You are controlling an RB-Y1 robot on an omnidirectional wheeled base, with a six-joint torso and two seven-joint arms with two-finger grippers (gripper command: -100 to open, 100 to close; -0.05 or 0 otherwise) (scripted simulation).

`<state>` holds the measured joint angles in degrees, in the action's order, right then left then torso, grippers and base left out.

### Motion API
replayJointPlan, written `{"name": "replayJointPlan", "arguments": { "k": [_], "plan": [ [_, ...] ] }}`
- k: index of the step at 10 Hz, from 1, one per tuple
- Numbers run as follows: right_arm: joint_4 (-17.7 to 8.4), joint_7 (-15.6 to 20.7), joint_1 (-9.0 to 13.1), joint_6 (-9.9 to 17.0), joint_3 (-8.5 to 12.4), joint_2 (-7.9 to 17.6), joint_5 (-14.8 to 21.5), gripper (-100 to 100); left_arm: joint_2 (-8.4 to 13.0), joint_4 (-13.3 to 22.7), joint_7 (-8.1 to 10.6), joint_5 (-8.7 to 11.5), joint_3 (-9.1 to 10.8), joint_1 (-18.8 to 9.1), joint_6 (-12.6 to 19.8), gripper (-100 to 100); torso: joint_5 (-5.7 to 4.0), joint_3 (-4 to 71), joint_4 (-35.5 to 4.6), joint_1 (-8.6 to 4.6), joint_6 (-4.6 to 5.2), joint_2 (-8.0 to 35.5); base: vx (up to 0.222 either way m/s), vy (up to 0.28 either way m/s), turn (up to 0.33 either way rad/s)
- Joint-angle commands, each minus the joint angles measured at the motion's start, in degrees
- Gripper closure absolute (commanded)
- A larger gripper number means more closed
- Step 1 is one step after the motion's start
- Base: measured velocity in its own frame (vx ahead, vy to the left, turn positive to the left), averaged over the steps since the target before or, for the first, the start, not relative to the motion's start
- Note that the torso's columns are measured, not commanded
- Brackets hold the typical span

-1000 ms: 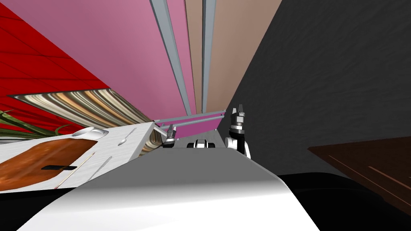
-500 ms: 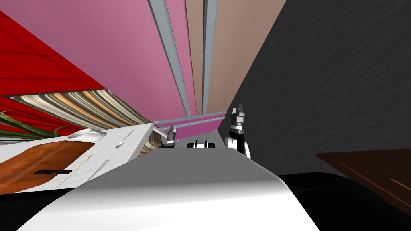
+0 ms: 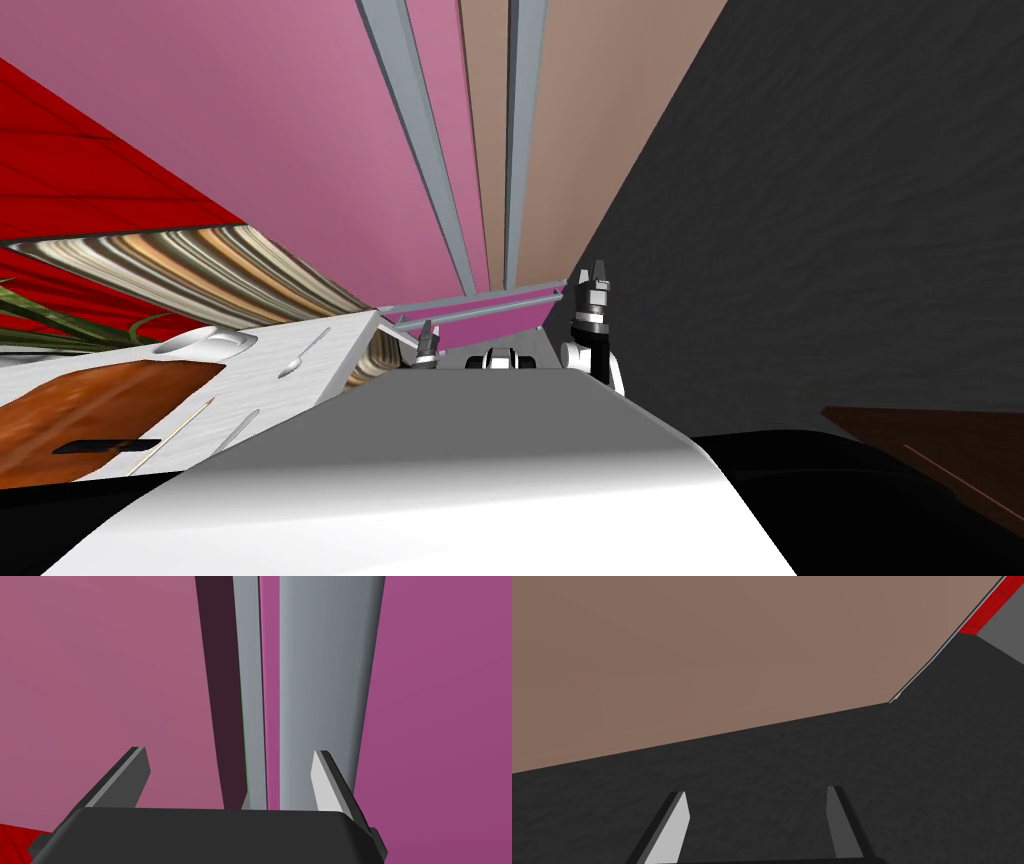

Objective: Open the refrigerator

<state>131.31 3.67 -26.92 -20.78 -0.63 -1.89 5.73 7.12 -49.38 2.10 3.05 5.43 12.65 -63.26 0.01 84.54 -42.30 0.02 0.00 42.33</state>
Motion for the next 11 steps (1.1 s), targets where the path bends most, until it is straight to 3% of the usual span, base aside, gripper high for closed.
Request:
{"name": "replayJointPlan", "arguments": {
  "k": [1,11],
  "plan": [
    [0.0,0.0,0.0,0.0,0.0,0.0,0.0,0,-0.53,4.26,-0.02,0.37,0.38,-0.88,-1.94,-100,0.0,0.0,0.0,-0.01,0.0,0.01,0.052,0.011,0.015],
    [0.0,0.0,0.0,0.0,0.0,0.0,0.0,0,-3.16,17.22,-0.04,1.43,1.43,-3.29,-7.28,-100,-0.01,0.0,0.0,-0.04,0.0,0.0,0.048,0.003,0.011]
  ]
}}
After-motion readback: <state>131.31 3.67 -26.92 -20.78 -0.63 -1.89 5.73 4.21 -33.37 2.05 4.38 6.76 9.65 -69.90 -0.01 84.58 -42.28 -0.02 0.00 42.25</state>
